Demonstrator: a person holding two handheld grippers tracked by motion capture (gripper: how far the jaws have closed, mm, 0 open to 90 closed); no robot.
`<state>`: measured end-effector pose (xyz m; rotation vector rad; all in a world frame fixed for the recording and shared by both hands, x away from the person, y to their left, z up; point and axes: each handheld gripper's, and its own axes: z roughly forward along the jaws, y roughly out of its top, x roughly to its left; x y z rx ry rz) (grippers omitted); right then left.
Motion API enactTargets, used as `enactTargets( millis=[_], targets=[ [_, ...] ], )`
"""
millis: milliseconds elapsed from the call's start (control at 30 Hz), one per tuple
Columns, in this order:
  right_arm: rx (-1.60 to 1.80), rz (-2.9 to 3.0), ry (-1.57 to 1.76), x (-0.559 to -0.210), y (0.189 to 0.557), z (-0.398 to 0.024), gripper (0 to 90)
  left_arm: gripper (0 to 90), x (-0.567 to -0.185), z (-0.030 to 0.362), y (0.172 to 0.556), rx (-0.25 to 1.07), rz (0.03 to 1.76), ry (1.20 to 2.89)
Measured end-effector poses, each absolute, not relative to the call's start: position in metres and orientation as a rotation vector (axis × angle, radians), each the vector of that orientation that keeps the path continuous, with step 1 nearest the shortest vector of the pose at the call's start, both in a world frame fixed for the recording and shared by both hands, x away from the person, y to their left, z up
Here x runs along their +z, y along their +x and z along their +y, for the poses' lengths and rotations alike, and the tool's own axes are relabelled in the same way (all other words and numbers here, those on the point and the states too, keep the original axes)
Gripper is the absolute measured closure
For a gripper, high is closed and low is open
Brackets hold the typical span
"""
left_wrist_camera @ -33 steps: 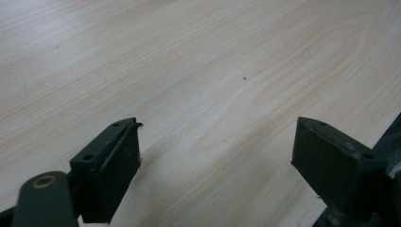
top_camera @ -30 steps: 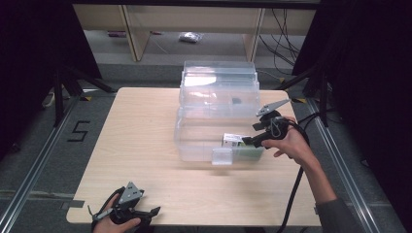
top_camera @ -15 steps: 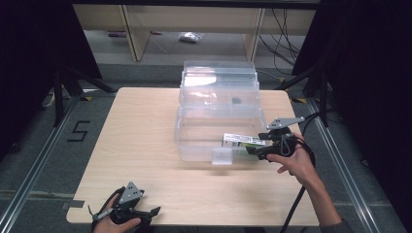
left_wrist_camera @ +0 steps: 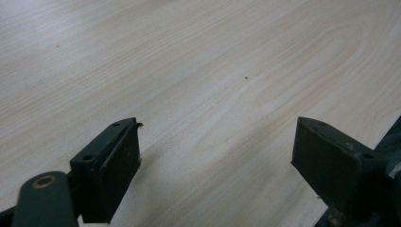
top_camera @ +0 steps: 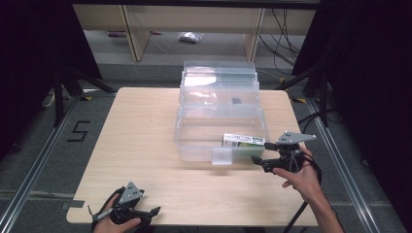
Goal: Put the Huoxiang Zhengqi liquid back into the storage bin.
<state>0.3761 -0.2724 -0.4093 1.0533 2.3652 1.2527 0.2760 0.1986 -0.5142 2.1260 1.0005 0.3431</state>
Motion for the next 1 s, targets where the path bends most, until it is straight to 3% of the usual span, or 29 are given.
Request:
enactTargets(
  millis=[567,1000],
  targets=[
    [1.232,2.374,1.089,-0.441,0.337,-0.272,24.6,15.4,-0.513,0.198,0.275,0.346,1.011,2.124],
    [1.178,2.421,1.162,-0.466,0.331,-0.274,23.3,15.4,-0.513,0.198,0.275,0.352,1.006,2.122]
  ],
)
